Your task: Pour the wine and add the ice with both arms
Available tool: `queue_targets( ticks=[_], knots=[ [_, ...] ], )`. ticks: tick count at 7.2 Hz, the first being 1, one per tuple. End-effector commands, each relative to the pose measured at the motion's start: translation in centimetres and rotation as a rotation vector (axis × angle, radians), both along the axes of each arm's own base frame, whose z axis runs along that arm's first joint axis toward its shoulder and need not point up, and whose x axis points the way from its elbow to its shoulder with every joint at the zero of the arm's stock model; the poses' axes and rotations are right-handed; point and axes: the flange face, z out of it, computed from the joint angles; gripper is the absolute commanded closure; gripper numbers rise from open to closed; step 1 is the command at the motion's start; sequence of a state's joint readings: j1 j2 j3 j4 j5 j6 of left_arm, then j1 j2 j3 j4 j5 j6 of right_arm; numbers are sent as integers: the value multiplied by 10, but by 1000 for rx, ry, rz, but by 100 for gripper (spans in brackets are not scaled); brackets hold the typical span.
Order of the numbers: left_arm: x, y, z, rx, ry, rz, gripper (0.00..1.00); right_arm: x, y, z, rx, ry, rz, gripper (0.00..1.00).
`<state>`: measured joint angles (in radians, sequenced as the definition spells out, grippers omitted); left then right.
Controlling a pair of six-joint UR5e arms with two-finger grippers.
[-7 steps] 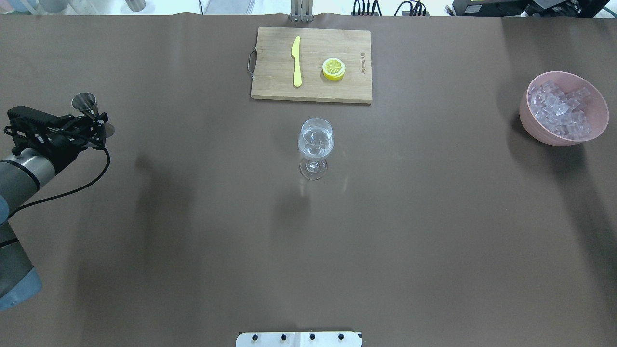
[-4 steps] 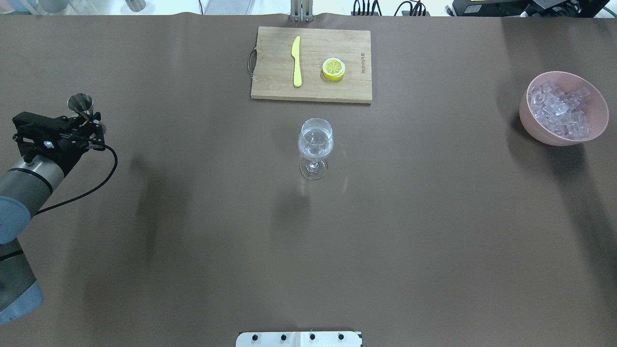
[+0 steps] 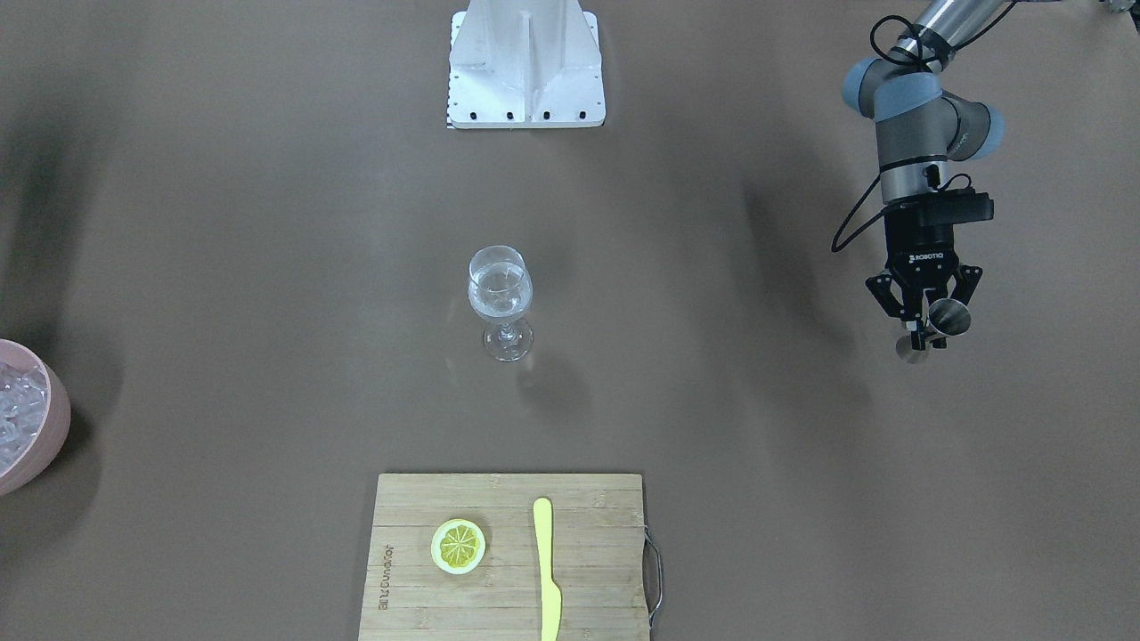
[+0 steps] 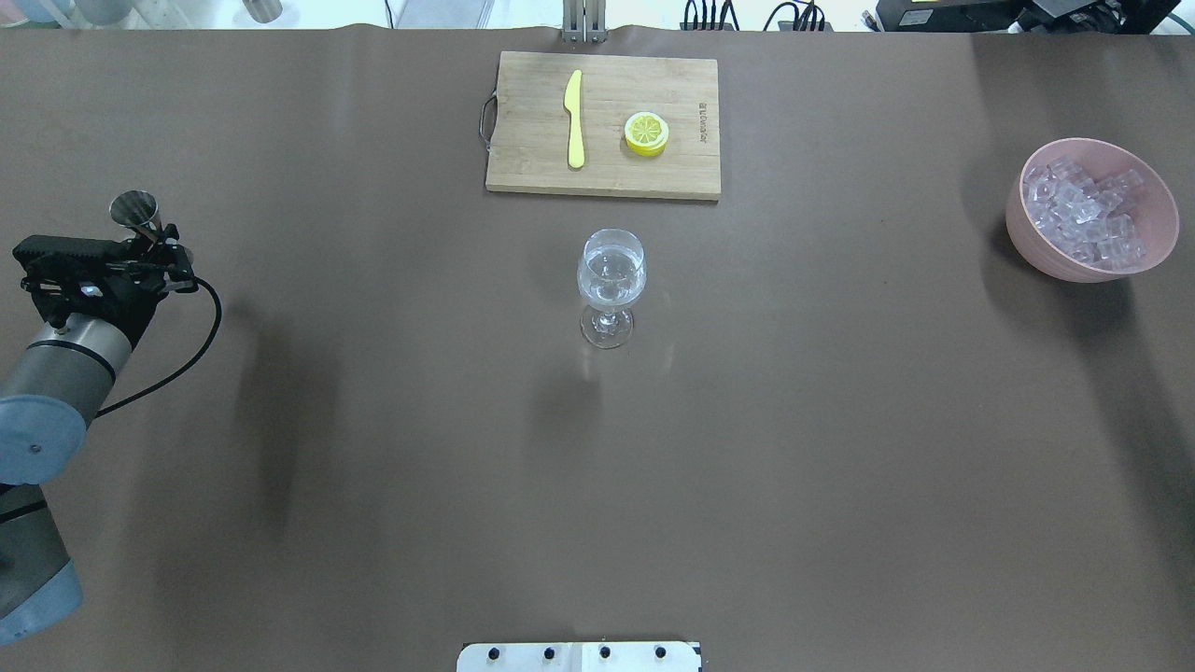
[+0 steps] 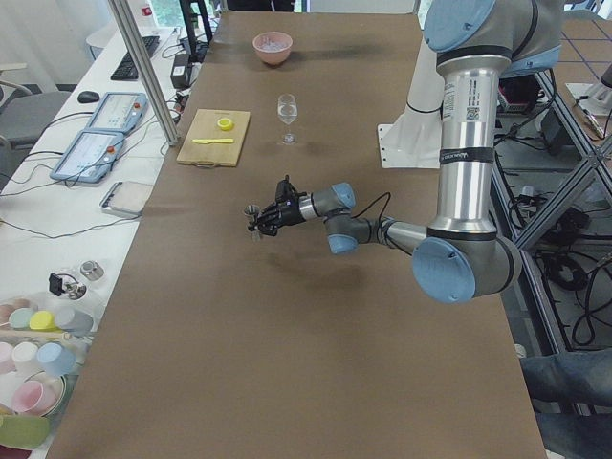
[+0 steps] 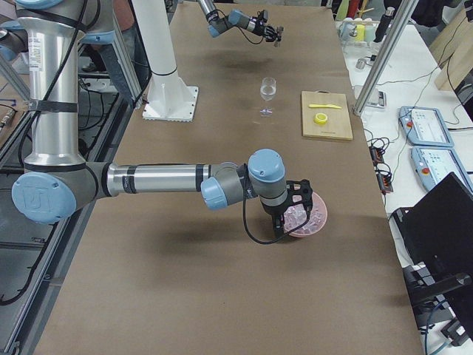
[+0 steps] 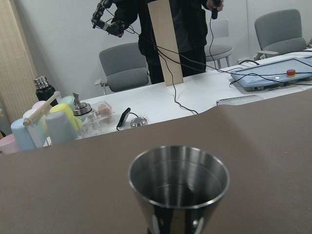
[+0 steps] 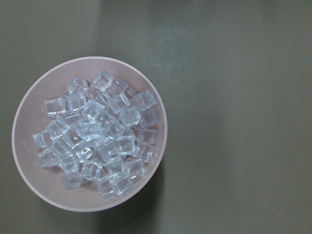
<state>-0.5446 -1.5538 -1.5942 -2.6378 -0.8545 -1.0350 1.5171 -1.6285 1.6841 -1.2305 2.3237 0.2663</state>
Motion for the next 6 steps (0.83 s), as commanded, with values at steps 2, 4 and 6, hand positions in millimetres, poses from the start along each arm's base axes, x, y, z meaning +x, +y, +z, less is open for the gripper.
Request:
queue_targets(
  ticks=[2,4,6],
  knots=[
    [-2,0,10,-50,97,-97,100,0,0,-1,4,4,1,0],
    [-9,-2,15,-24,100,-176,100,0,0,-1,4,4,1,0],
    [-11,-4,30,-24,81,-212,100,0,0,-1,5,4,1,0]
  ],
)
